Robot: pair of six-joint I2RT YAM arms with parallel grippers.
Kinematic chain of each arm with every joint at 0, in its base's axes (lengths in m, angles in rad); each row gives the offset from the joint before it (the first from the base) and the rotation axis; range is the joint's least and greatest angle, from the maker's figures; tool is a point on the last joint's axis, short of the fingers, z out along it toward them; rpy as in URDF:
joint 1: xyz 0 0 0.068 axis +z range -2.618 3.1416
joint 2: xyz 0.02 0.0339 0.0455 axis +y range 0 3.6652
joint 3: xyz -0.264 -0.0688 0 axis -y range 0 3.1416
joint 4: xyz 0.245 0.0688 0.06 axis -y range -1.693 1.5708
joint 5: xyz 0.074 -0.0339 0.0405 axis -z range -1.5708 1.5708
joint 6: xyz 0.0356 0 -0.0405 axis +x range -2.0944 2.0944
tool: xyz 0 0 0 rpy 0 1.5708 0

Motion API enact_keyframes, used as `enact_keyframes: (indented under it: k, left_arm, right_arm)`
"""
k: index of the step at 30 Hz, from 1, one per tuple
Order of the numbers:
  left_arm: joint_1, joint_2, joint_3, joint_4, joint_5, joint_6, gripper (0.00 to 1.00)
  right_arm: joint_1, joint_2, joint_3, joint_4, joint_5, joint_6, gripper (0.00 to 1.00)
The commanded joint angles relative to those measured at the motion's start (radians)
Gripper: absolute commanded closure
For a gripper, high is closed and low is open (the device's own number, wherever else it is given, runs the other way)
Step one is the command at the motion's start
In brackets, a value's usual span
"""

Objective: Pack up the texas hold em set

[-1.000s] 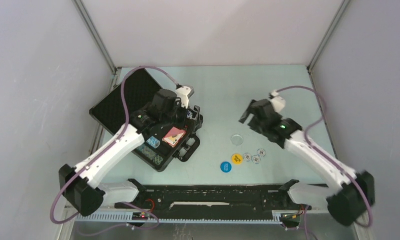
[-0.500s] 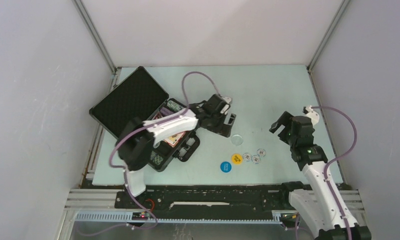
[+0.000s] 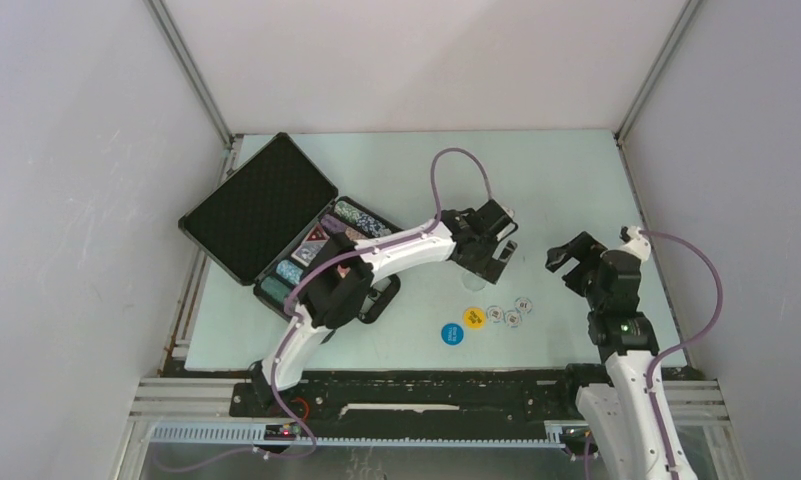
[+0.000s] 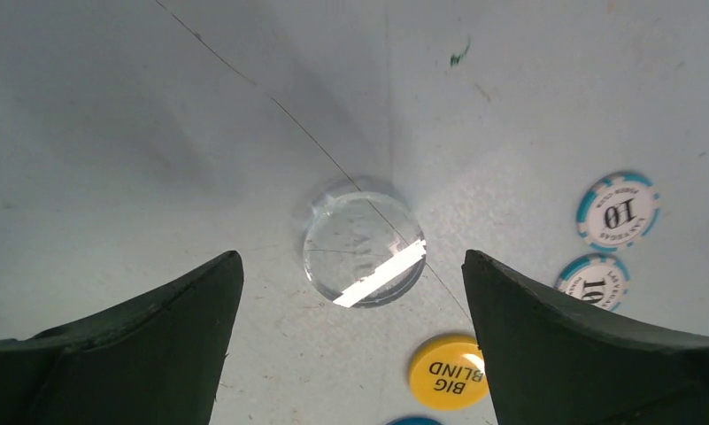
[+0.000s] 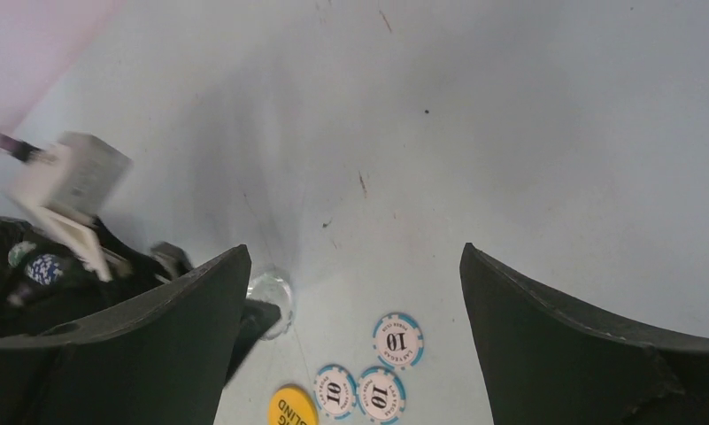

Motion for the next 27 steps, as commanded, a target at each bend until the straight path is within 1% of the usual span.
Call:
enact_keyframes:
  k: [1,3,7,11,16,20,24,25,27]
  left_arm:
    - [-0.023,0.040,0.047,-0.058,-0.032,0.026,0.01]
    - [-0.024,0.056,0.047,-0.058,-0.027,0.027,0.03]
    - [-0.032,0.081,0.065,-0.062,-0.029,0.033,0.08]
    - [-0.033,0.110,0.086,-0.092,-0.056,0.022,0.19]
    - [-0.034,0.114,0.082,-0.093,-0.062,0.029,0.26]
    - [-0.034,0.092,0.074,-0.093,-0.078,0.045,0.45]
    - [-0.033,0.038,0.052,-0.098,-0.098,0.063,0.60]
    - [-0.033,0.021,0.048,-0.102,-0.106,0.067,0.62]
    - [-0.033,-0.027,0.041,-0.115,-0.125,0.076,0.64]
  right_arm:
    - [-0.011,-0.037,0.002,0.005,0.080,0.031,0.01]
    - [-0.021,-0.059,0.000,-0.012,0.110,0.044,0.00]
    - [-0.024,-0.068,-0.009,-0.001,0.092,0.036,0.00]
    - [-0.026,-0.066,-0.020,0.009,0.090,0.038,0.00]
    - [-0.025,-0.060,-0.034,0.025,0.082,0.038,0.00]
    - [-0.027,-0.057,-0.038,0.027,0.085,0.036,0.00]
    - [-0.032,-0.058,-0.037,0.027,0.079,0.034,0.00]
    - [-0.033,-0.060,-0.038,0.027,0.076,0.033,0.00]
    - [-0.034,-0.063,-0.038,0.025,0.073,0.033,0.01]
